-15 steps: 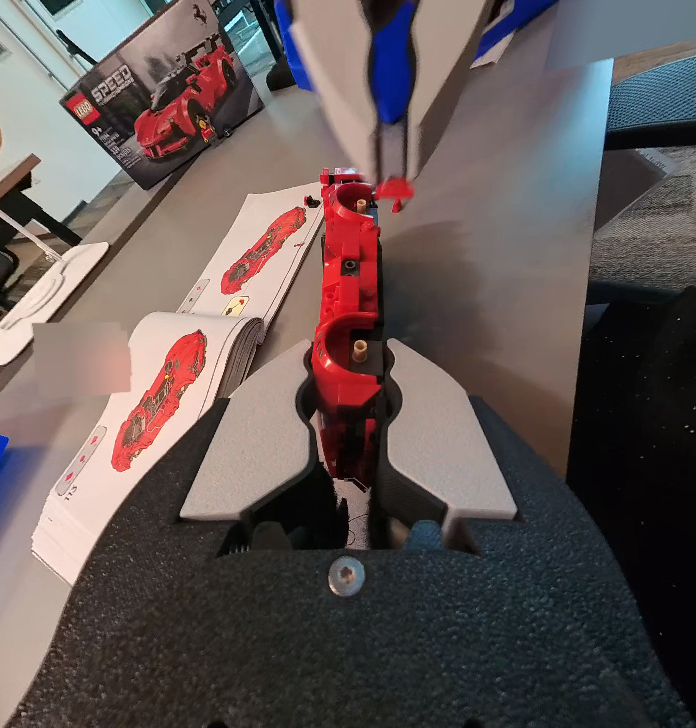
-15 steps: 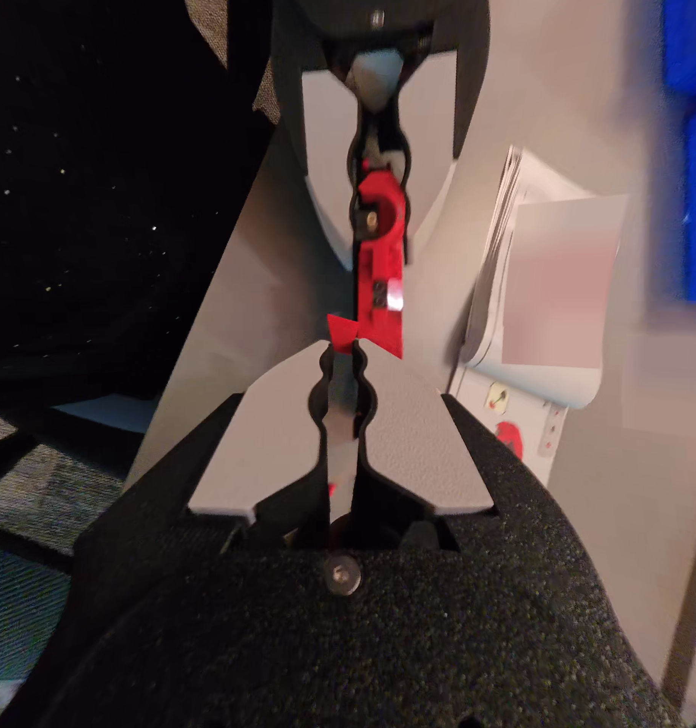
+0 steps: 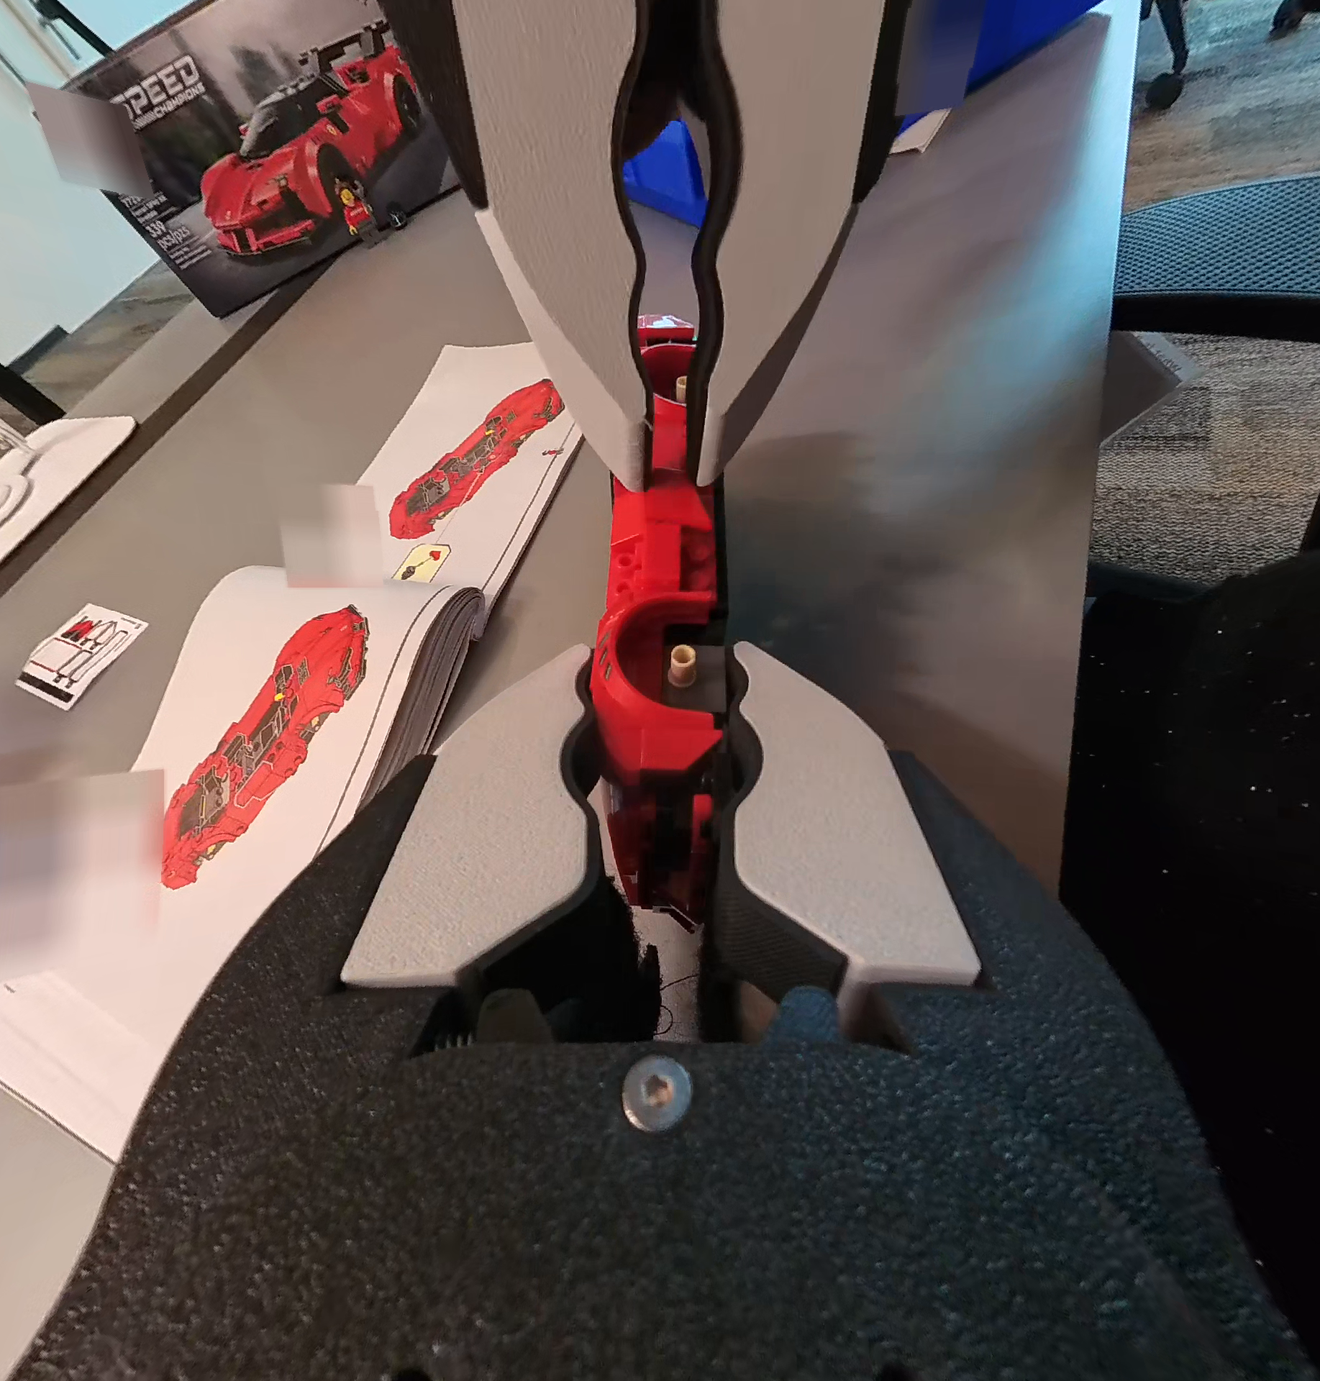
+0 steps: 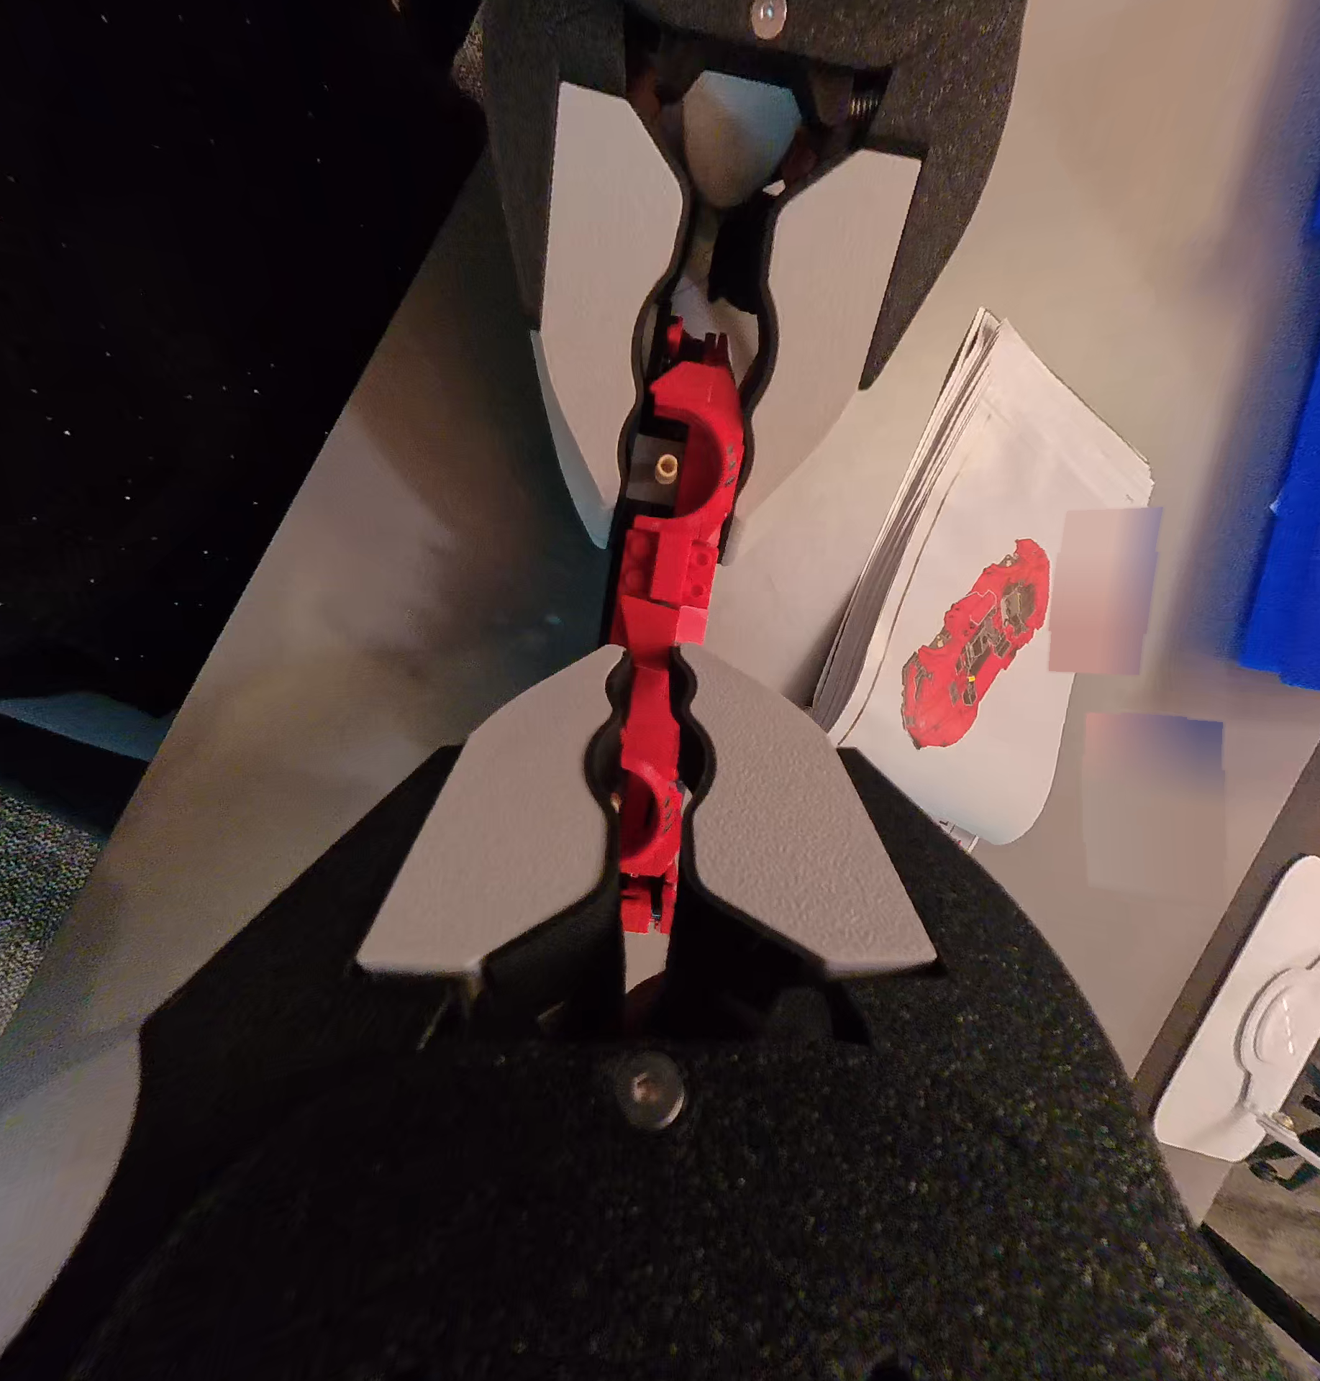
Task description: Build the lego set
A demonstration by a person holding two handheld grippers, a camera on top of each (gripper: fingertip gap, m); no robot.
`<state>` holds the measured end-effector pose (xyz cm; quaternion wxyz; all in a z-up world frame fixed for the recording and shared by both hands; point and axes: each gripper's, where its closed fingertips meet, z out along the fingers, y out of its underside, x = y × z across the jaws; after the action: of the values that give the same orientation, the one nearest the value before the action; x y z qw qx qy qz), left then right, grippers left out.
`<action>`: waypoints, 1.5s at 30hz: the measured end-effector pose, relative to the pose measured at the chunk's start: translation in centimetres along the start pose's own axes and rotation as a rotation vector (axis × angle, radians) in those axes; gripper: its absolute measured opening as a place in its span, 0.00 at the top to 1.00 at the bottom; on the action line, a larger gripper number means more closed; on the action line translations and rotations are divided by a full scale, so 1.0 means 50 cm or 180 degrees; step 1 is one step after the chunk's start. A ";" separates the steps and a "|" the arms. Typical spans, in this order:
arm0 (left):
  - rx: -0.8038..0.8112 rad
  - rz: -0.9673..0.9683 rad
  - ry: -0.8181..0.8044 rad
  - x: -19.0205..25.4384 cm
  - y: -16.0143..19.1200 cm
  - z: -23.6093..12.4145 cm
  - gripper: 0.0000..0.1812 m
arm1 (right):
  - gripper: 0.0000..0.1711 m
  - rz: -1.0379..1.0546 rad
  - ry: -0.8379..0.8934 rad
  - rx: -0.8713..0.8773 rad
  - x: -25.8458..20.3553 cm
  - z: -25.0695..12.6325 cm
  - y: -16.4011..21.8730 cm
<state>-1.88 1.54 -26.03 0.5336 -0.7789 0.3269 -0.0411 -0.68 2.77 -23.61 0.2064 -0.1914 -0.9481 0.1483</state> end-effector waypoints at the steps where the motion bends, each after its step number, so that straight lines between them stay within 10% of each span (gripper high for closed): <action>1: 0.0001 -0.0005 0.0006 0.000 0.000 0.000 0.83 | 0.95 -0.0015 -0.0003 -0.0016 0.000 0.000 -0.001; 45: 0.0007 -0.0114 0.0076 -0.004 0.000 -0.001 0.83 | 0.92 -0.0055 -0.0241 -0.0068 0.010 0.005 0.001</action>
<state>-2.05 1.63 -25.97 0.5297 -0.7835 0.3192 -0.0604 -1.21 3.00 -23.71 0.1696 -0.1797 -0.9583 0.1434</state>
